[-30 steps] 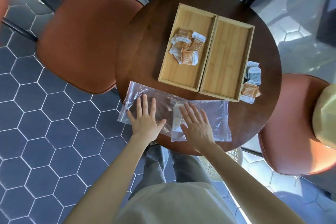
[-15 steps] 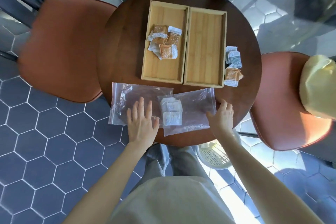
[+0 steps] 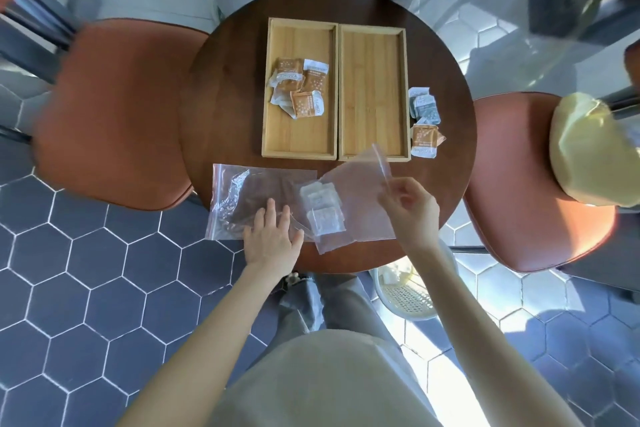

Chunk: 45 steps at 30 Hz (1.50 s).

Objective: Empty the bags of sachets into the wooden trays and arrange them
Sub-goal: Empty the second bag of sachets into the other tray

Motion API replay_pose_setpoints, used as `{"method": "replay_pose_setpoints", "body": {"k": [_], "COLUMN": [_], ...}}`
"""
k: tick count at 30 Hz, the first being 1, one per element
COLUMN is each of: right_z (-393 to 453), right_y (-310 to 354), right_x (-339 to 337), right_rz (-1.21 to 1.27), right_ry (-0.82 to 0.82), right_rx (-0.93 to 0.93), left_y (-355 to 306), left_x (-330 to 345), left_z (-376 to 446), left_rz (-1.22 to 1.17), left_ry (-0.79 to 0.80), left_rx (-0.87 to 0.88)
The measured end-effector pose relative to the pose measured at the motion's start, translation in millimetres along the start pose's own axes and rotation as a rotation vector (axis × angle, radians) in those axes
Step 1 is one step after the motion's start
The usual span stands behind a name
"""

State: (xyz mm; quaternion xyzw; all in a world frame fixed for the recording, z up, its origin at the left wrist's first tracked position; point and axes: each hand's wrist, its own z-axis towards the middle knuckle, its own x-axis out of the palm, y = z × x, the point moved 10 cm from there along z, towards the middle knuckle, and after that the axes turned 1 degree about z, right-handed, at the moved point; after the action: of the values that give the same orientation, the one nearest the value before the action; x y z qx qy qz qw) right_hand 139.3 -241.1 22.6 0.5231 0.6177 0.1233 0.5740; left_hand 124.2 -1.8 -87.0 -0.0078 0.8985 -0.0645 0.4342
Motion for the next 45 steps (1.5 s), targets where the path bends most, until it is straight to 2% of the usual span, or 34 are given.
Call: {"method": "replay_pose_setpoints", "body": {"k": [3,6,10,13,17,20,23,25,28,33,37,41,45], "right_z": [-21.5,-38.7,-45.7,-45.1,-46.6,-47.8,-49.7,-52.4,-54.0,-52.8,-51.7,-51.8,-55.6], "right_y": [43.0,74.3,84.5,73.0,49.1,43.4,51.6,58.7,61.4,53.4,51.3,41.6,32.4], "right_x": [6.6,15.2,9.1,8.2,18.3,22.1,23.7,24.0,21.9,21.3,22.0,23.8,27.9], "right_rz": [0.073,0.03,0.007,-0.04,0.0,0.098,0.134,0.123,0.103,0.093,0.06,0.065,0.177], "right_ry": [0.138,0.237,0.184,0.128,0.197,0.241,0.266,0.283,0.275,0.29,0.349,0.381,0.475], "right_rx": [-0.116,-0.247,-0.304,-0.269,-0.113,-0.007,-0.019,-0.053,-0.05,0.006,-0.012,0.064,0.182], "left_y": [-1.7,-3.7,-2.2,-6.7,-25.4,-37.7,-45.4,-47.7,-47.7,-48.5,-49.7,-52.8,-52.3], "left_x": [-10.1,-25.7,-34.2,-42.1,-69.9,-95.5,-113.4,-120.6,-124.4,-123.7,-113.8,-109.7,-98.0], "left_z": [1.3,6.7,12.6,10.1,-3.8,-23.7,-43.4,-53.3,-61.9,-65.7,-65.1,-68.2,-68.2], "left_rz": [-0.014,0.064,0.08,0.038,-0.266,-0.682,-1.046,-1.138,-1.152,-1.122,-1.15,-1.154,-1.323], "left_ry": [0.032,0.03,0.089,0.063,-0.073,-0.118,-0.177,-0.245,-0.313,-0.279,-0.15,-0.119,0.021], "left_rx": [0.02,0.058,0.071,0.081,0.17,0.199,0.2,0.201,0.163,0.111,0.047,0.015,-0.071]}}
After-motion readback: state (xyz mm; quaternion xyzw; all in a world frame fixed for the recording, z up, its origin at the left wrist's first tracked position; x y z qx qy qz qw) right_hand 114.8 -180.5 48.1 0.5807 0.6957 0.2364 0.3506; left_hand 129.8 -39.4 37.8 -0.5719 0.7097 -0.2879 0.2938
